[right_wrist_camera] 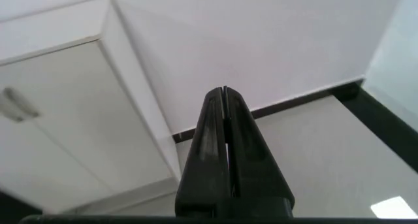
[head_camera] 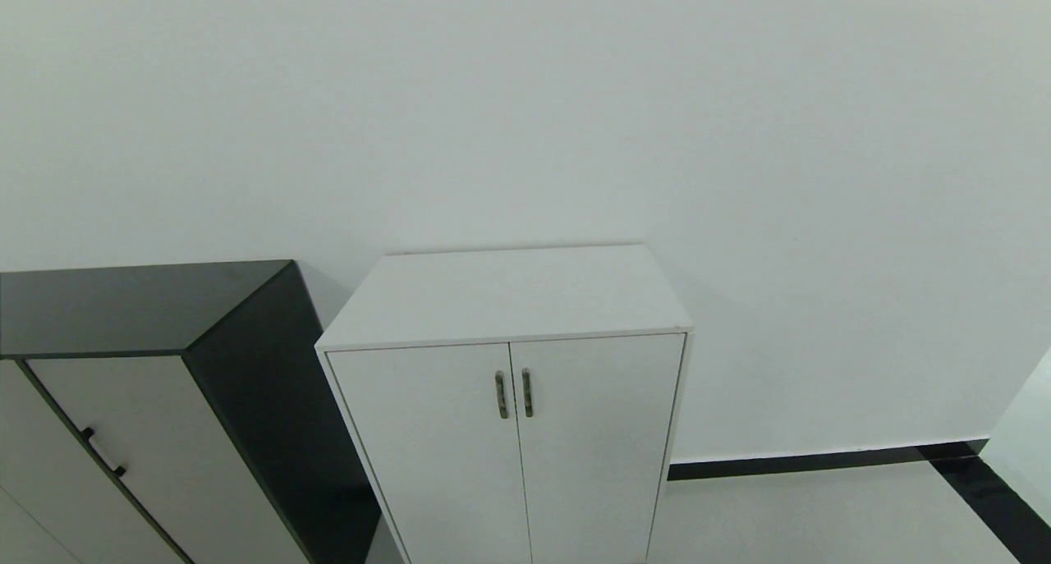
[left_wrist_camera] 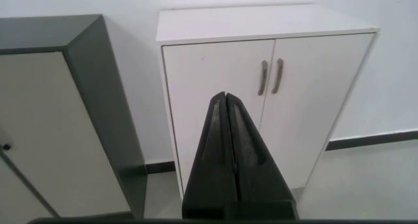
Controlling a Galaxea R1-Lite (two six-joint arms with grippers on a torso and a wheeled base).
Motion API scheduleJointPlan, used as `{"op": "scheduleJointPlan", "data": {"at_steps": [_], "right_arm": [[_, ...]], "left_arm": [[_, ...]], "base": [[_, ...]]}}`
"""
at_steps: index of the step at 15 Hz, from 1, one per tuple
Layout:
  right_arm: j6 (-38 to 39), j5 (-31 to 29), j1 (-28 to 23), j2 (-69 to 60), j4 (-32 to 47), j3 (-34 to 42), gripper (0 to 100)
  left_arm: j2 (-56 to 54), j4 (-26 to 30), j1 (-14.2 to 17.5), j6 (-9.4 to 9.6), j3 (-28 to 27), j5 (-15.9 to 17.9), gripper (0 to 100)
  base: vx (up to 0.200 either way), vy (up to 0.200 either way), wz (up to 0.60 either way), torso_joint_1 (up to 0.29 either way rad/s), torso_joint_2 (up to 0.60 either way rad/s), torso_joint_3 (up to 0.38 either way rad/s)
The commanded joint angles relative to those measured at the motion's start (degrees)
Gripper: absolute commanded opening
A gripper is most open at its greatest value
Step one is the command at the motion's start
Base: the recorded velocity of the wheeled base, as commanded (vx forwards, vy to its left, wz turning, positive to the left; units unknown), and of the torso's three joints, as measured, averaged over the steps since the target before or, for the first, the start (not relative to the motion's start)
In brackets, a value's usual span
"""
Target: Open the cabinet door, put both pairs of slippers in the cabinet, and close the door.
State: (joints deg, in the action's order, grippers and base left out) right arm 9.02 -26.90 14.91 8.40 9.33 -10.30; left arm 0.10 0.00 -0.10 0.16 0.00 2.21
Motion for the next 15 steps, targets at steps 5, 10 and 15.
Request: {"op": "scheduleJointPlan", "data": {"at_steps": [5,10,15], "right_arm": [[-1.6,10.0,-0.5,-3.2,-11.4,10.0,0],[-5.0,20.6,-0.5,-3.1,-10.5,10.2,0],[-8.9,24.6,0.9,-4.5,-9.3,10.2,0]], "left_arm": [[0.0,0.0,0.0,0.02,0.0,0.0,0],[0.0,0.0,0.0,0.02,0.0,0.0,0],[0.0,0.0,0.0,0.02,0.0,0.0,0]], "base": [[0.0,0.0,0.0,0.0,0.0,0.0],[0.0,0.0,0.0,0.0,0.0,0.0],[0.0,0.0,0.0,0.0,0.0,0.0]]}}
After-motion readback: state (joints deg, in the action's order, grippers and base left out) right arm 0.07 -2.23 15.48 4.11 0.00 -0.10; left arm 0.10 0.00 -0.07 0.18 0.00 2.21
